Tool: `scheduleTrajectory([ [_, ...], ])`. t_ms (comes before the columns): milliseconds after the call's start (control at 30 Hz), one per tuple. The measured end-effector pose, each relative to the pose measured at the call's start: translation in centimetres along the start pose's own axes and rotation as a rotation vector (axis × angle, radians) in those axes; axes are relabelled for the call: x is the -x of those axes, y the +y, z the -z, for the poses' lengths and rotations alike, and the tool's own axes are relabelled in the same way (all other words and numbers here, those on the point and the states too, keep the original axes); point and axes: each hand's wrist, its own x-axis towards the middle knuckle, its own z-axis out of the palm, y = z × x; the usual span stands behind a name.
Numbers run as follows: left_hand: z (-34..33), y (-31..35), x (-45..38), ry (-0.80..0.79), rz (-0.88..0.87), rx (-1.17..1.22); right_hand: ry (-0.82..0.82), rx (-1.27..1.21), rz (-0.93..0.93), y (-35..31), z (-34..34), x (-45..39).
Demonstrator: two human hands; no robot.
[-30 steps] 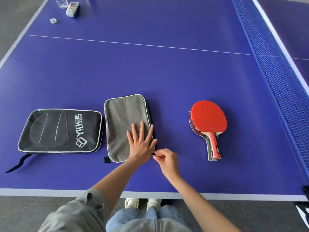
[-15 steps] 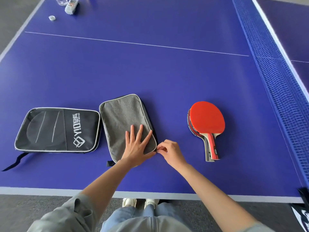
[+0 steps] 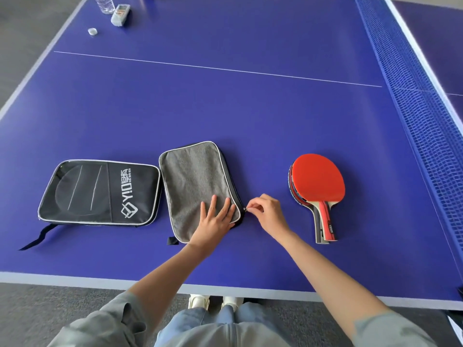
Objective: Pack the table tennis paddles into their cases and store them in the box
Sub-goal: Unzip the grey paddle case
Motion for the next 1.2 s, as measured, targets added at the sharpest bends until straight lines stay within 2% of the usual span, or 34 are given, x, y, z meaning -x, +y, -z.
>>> scheduleTrajectory([
  [133, -0.2, -1.5, 1.4, 0.006, -0.06, 0.095, -0.039, 0.003, 0.019, -1.0, -0.2, -2.6],
  [300, -1.8, -3.5, 3.9, -0.004, -0.288, 0.222, 0.133, -0.059, -0.17, -1.0, -0.8, -5.1],
  [367, -2.8, -4.4, 4.7, -0.035, -0.308, 0.268, 0.149, -0.061, -0.206, -0.6, -0.6, -5.3],
  [433, -3.4, -4.7, 4.6, -0.064, -0.203, 0.404, 0.142, -0.071, -0.22, -0.4, -0.3, -4.8],
  [533, -2.7, -3.4, 2.3, -0.067, 0.089, 0.634, 0.165, -0.11, -0.271, -0.4, -0.4, -3.3],
  [600, -2.1, -2.0, -0.1, -0.043, 0.244, 0.704, 0.19, -0.148, -0.309, -0.6, -0.7, -2.0],
  [667, -1.7, -0.5, -2.3, -0.071, 0.307, 0.709, 0.19, -0.189, -0.342, -0.8, -1.0, -0.5],
  [833, -2.2, 1.6, -4.4, -0.182, 0.148, 0.525, 0.161, -0.244, -0.425, 0.5, -1.3, 2.6],
  [967, -1.8, 2.1, -3.8, -0.176, 0.011, 0.404, 0.155, -0.183, -0.363, 1.1, -0.6, 3.1],
  [1067, -0.4, 1.7, -3.3, -0.076, -0.01, 0.334, 0.155, -0.148, -0.3, 1.0, 0.1, 1.9],
  [1133, -0.8, 1.0, -3.1, -0.028, -0.047, 0.387, 0.17, -0.141, -0.295, 1.3, 0.6, 1.1],
  [1200, -1.4, -0.1, -2.7, -0.097, -0.076, 0.548, 0.192, -0.142, -0.306, 1.8, 1.2, 0.2],
])
